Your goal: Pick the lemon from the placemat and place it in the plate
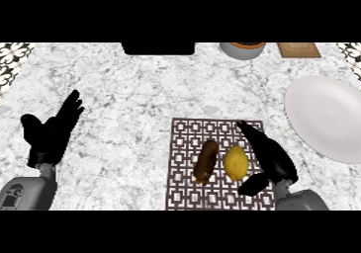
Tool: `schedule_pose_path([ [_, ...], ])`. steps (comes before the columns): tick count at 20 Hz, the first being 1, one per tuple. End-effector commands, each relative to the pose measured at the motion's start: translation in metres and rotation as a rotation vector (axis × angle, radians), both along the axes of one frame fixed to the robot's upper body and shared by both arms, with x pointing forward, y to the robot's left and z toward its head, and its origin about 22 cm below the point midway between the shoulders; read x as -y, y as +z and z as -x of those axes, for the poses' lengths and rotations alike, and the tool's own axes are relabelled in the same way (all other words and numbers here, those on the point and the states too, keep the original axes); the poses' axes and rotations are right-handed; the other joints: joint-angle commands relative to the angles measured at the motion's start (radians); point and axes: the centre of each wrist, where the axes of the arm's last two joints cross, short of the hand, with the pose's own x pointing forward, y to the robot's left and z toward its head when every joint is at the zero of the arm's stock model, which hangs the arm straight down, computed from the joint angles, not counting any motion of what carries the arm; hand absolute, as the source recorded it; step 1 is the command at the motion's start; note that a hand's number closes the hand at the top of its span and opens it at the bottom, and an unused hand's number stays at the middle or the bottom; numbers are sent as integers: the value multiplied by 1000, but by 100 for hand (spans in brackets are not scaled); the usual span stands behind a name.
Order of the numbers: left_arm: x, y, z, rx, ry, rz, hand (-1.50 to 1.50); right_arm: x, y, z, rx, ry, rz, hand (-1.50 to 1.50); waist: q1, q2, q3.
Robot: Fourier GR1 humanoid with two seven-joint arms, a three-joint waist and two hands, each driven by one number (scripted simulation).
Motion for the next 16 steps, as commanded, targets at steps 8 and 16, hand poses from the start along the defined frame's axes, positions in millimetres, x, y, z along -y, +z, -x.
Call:
schedule_pose_path([
  [8, -6, 4, 7, -6, -18, 9, 0, -6, -17, -5, -90, 108, 57, 150, 2, -1, 0],
  [16, -2, -4, -6, 9, 3, 6, 0, -24, -18, -8, -26, 178, 13, 150, -2, 1, 0],
])
